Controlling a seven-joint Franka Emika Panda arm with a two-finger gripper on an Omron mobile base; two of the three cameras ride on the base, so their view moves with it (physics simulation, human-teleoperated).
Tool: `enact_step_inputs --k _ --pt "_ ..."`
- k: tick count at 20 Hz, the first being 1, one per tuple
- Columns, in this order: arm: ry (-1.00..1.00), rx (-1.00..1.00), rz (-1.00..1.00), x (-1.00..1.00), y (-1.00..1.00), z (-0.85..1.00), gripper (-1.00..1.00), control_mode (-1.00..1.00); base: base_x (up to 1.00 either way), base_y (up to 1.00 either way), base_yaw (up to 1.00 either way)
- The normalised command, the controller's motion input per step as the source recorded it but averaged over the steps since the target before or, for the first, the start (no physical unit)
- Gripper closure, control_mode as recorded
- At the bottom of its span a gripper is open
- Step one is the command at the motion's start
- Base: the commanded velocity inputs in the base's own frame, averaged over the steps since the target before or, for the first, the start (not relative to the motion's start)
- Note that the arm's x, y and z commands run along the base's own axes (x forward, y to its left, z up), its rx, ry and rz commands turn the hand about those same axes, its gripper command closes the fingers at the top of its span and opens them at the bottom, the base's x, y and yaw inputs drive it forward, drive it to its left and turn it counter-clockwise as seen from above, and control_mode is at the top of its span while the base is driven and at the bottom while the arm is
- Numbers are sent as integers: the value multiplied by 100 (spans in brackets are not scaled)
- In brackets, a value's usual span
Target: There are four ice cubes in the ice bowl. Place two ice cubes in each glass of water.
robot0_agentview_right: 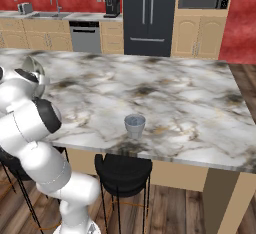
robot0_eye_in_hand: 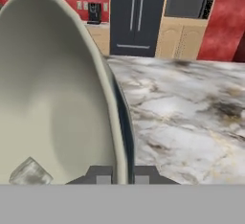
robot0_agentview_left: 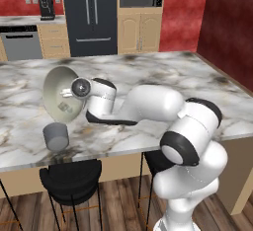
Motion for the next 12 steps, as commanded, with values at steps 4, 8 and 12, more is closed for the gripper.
enact_step_inputs --k 4,8,12 --pt "-16 -4 0 1 20 3 100 -100 0 0 0" --pt "-6 -13 0 0 31 0 100 -100 0 0 0" --pt "0 -13 0 0 34 0 100 -100 0 0 0"
